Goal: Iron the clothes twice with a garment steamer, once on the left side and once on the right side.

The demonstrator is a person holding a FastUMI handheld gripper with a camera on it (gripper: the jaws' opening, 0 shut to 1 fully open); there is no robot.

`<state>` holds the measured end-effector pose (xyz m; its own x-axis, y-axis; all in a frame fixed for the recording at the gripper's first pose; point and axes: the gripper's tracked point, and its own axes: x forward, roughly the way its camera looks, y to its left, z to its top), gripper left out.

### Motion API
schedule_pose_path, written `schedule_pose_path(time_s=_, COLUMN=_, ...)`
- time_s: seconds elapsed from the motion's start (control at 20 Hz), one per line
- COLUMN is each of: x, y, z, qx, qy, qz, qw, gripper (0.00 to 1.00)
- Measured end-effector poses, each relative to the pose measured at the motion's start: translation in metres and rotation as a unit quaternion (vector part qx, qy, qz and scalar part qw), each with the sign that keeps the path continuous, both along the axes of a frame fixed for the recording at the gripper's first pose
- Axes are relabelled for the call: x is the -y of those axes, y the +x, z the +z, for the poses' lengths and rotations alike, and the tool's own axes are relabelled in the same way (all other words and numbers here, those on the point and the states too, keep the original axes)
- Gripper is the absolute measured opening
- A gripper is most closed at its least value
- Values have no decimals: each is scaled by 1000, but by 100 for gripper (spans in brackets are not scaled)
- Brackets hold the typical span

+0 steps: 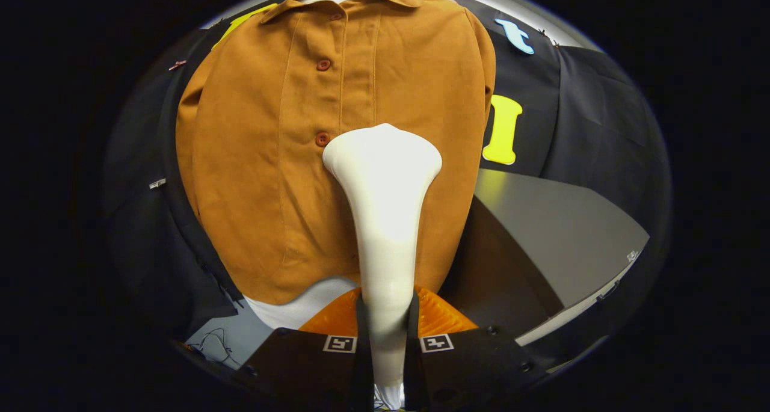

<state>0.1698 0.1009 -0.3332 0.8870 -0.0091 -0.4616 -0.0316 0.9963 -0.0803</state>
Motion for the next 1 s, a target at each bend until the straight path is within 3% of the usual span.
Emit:
schedule_pose_path(time_s=0.6, x=8, y=-33, z=-14, qx=-8, qy=-25, qz=13, qw=1000, gripper=23)
schedule_pose_path(time_s=1.0, x=0, y=-71, z=42, qx=20, qy=4, qz=20, qw=1000, gripper=23)
